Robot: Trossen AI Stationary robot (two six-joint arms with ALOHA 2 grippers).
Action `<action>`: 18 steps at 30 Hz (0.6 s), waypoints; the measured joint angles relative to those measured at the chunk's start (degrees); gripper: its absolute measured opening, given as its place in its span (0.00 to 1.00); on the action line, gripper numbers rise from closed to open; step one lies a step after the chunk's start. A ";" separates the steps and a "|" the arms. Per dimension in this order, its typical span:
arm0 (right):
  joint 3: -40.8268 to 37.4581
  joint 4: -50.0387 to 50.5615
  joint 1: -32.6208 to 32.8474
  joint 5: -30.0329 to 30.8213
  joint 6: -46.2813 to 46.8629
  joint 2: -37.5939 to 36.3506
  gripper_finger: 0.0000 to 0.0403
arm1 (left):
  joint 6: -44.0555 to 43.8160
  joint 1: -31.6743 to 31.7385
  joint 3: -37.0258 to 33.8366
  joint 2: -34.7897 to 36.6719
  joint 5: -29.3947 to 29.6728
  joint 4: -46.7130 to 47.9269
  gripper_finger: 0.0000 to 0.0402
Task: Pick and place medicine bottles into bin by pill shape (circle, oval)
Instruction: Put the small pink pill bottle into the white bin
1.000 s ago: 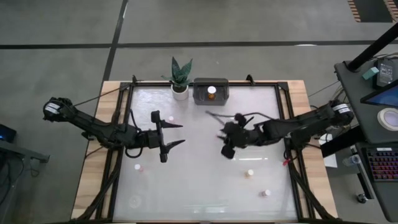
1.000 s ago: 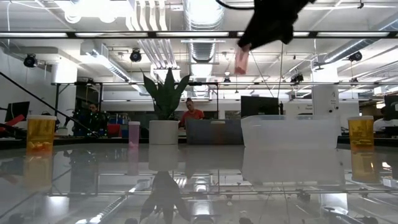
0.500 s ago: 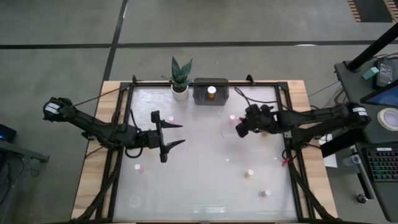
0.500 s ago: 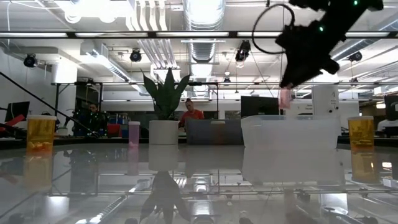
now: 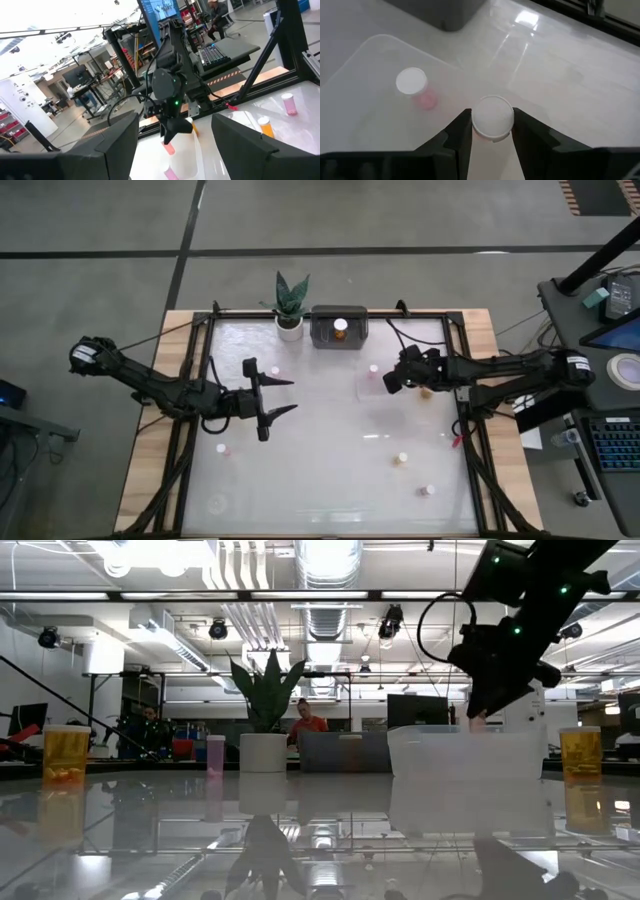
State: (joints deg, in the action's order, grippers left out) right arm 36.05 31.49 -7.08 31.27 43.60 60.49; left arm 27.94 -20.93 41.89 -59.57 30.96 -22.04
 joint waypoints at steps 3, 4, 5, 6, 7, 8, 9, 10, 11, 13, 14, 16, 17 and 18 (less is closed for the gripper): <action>0.00 -1.58 0.01 0.05 0.04 1.59 0.29 | -0.02 0.02 -0.02 0.00 0.02 0.02 0.59; 0.00 -1.84 0.01 0.07 0.19 2.14 0.29 | -0.02 0.02 -0.02 0.00 0.02 0.02 0.59; 0.00 -2.14 0.01 0.12 0.36 2.78 0.29 | -0.02 0.02 -0.02 0.00 0.02 0.00 0.59; 0.00 -2.27 0.01 0.27 0.58 3.42 0.30 | -0.02 0.02 -0.02 0.00 0.02 0.02 0.59; 0.00 -2.26 0.01 0.28 0.80 4.00 0.30 | -0.02 0.02 -0.02 -0.02 0.04 0.02 0.59; 0.00 -2.29 0.01 0.31 1.21 4.68 0.30 | -0.02 0.02 -0.02 -0.02 0.08 0.03 0.59; 0.00 -2.34 0.01 0.32 1.61 5.36 0.30 | -0.02 0.02 -0.02 -0.02 0.13 0.02 0.59; 0.00 -2.34 0.01 0.31 1.84 5.98 0.30 | -0.02 0.02 -0.02 -0.02 0.17 0.02 0.59; 0.00 -2.39 0.01 0.32 1.97 6.59 0.30 | -0.02 0.02 -0.02 -0.02 0.24 0.02 0.59; 0.00 -2.50 0.01 0.33 2.28 7.63 0.30 | -0.02 0.02 -0.02 -0.02 0.51 0.04 0.59; 0.00 -2.53 0.01 0.34 2.32 8.06 0.30 | -0.02 0.02 -0.02 -0.02 0.60 0.04 0.59; 0.00 -3.03 0.04 0.41 2.31 8.76 0.30 | -0.04 0.02 -0.02 -0.02 0.61 0.04 0.59; 0.00 -3.51 0.04 0.43 2.31 9.01 0.30 | -0.04 0.02 -0.02 -0.02 0.61 0.02 0.59; 0.00 -3.77 0.01 0.43 2.35 9.15 0.30 | -0.02 0.02 -0.02 -0.02 0.61 0.04 0.59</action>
State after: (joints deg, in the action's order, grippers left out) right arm 36.05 27.71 -7.07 31.70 45.95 69.64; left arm 27.92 -20.91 41.87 -59.59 31.57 -22.00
